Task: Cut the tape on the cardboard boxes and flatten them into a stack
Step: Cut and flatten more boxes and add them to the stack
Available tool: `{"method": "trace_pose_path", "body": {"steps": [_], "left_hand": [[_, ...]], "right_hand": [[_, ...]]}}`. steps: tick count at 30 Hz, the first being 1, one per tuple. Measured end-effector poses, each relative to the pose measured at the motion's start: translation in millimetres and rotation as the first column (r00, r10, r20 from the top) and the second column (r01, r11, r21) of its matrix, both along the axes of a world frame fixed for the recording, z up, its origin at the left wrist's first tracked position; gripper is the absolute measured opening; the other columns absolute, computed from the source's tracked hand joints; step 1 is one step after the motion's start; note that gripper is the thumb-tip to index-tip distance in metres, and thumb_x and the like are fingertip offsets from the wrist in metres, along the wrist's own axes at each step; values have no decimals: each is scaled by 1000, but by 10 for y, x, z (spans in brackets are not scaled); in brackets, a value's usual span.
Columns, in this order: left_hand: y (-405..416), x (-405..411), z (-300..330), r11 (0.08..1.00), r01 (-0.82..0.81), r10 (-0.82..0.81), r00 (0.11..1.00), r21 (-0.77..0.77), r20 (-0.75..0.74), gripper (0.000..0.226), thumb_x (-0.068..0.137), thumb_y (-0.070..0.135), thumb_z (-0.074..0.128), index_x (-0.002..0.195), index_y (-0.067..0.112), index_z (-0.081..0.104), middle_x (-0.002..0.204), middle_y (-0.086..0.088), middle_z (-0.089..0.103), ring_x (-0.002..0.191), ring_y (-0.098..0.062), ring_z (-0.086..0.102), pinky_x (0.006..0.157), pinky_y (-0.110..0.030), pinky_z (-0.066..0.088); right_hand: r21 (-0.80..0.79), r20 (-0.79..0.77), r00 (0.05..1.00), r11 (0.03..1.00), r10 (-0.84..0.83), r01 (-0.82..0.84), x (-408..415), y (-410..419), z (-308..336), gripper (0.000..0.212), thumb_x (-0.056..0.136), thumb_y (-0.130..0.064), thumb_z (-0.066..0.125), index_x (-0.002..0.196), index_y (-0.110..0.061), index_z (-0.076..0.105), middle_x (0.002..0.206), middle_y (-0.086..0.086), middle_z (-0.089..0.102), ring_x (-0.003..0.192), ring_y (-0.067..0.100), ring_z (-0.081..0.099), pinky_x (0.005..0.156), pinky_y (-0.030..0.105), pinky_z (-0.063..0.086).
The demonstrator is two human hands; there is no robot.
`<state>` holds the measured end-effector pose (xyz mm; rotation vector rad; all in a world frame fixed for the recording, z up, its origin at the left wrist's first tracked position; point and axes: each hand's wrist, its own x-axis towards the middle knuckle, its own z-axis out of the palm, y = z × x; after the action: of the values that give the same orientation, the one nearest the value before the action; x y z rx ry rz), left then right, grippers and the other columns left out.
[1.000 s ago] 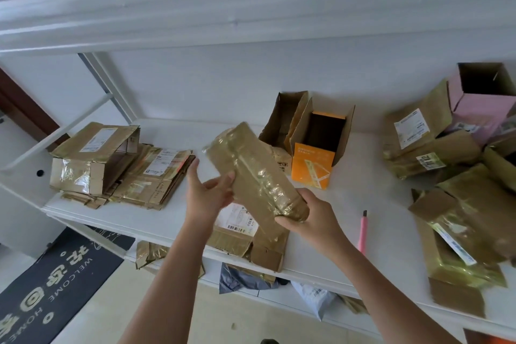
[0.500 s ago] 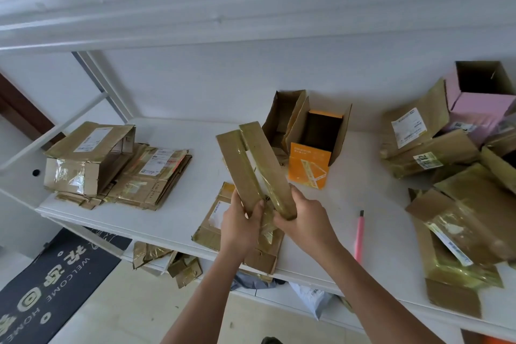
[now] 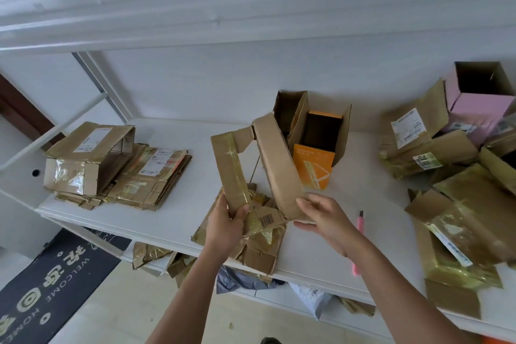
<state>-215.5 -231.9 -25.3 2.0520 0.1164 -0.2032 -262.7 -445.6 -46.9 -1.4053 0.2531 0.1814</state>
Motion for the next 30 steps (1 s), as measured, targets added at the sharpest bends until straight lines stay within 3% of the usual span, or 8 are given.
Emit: {"method": "trace_pose_path", "body": {"steps": [4,6,9,14,18,22,25,30], "left_hand": [[8,-40,-8,1000,7,-8,1000,-19,-9,25,95,20,63,107,36,49,96,2,68,87,-20,70,78,-47,60],[9,-39,-5,999,4,-4,1000,-34,-15,28,95,20,63,113,34,48,94,4,68,85,-19,71,77,-46,60],[-4,-38,18,999,-5,3,1000,-51,-25,32,94,21,65,119,32,47,93,3,69,83,-19,71,76,-44,61],[11,-53,5,1000,24,-25,999,-20,-21,29,92,27,67,114,31,49,104,-2,68,91,-21,69,81,-48,59],[26,-19,3,1000,9,-8,997,14,-76,29,92,35,65,113,25,48,103,3,64,94,-20,66,87,-48,56],[-15,-22,46,997,-30,39,994,78,-107,56,78,53,74,111,18,45,100,3,62,91,-18,65,82,-41,57],[-37,-41,46,984,-16,33,995,178,-96,53,79,45,78,105,14,43,93,2,59,83,-13,60,72,-33,53],[29,-52,95,997,78,-70,976,29,-208,41,81,23,75,107,16,45,105,-9,60,88,-17,61,64,-28,55]], "right_hand": [[-482,251,960,845,-122,233,64,63,-52,61,86,-12,75,134,-37,46,118,-11,53,107,5,54,88,18,48],[-617,413,910,731,-14,291,114,78,-27,65,83,-3,75,138,-28,51,126,-7,46,118,10,45,99,22,43],[-764,430,888,589,163,262,153,163,20,59,89,3,64,144,-8,47,136,5,48,129,21,38,109,26,32],[-750,342,911,651,230,118,158,339,138,50,98,-35,57,140,-10,49,131,1,56,122,17,49,101,27,43],[-683,278,942,728,189,55,161,494,151,54,100,-22,56,149,-8,38,129,6,62,113,16,60,87,17,47],[-641,233,956,768,180,12,159,574,141,55,100,-21,55,151,-12,36,126,5,63,112,14,60,83,11,44],[-629,201,962,777,184,-17,134,580,114,55,100,-22,56,150,-11,37,129,4,62,116,14,59,85,9,42],[-586,166,970,809,176,-47,121,544,50,58,99,-21,57,152,-12,36,138,0,56,127,14,53,97,12,39]]}}
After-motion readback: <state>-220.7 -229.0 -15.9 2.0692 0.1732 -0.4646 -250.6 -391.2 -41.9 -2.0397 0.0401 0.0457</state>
